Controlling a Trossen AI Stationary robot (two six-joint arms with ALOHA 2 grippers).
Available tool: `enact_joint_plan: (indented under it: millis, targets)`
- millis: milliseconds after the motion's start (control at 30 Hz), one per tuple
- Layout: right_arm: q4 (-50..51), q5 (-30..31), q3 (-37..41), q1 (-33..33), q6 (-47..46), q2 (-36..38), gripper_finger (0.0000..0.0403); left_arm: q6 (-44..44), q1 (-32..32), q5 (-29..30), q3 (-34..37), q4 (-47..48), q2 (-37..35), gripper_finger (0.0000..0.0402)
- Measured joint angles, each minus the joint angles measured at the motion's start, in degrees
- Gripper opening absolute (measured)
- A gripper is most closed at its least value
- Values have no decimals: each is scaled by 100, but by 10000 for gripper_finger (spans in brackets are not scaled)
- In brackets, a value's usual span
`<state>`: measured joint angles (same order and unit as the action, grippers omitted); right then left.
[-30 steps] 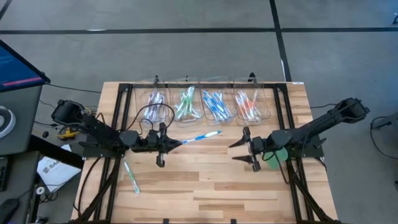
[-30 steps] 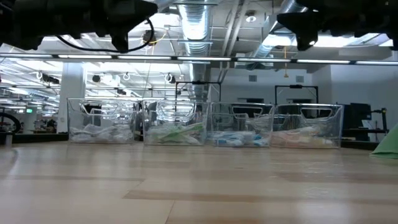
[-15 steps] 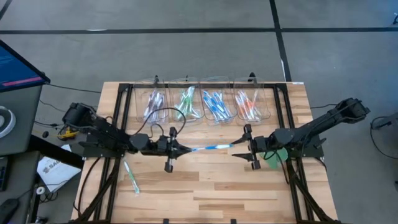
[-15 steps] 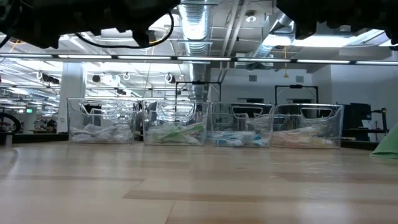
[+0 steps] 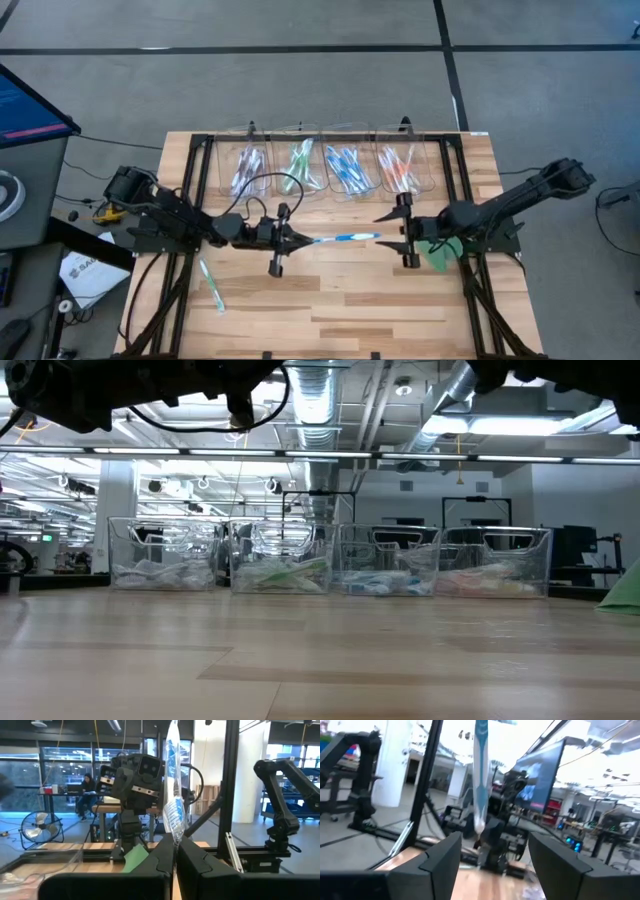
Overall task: Pick & Place Toothbrushes
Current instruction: Put the blue toothbrush into the middle right transparent bin
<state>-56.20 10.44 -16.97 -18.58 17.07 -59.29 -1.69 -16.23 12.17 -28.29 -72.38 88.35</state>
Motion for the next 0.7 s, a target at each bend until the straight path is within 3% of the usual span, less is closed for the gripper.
enact_joint_plan:
  millis: [300, 700]
  targets:
    - [50, 13, -460, 184, 1, -313, 220, 0, 176, -5, -226, -47, 293, 1]
    - [49, 11, -1669, 170, -1, -1916, 215, -107, 186, -79, -215, -54, 302, 1]
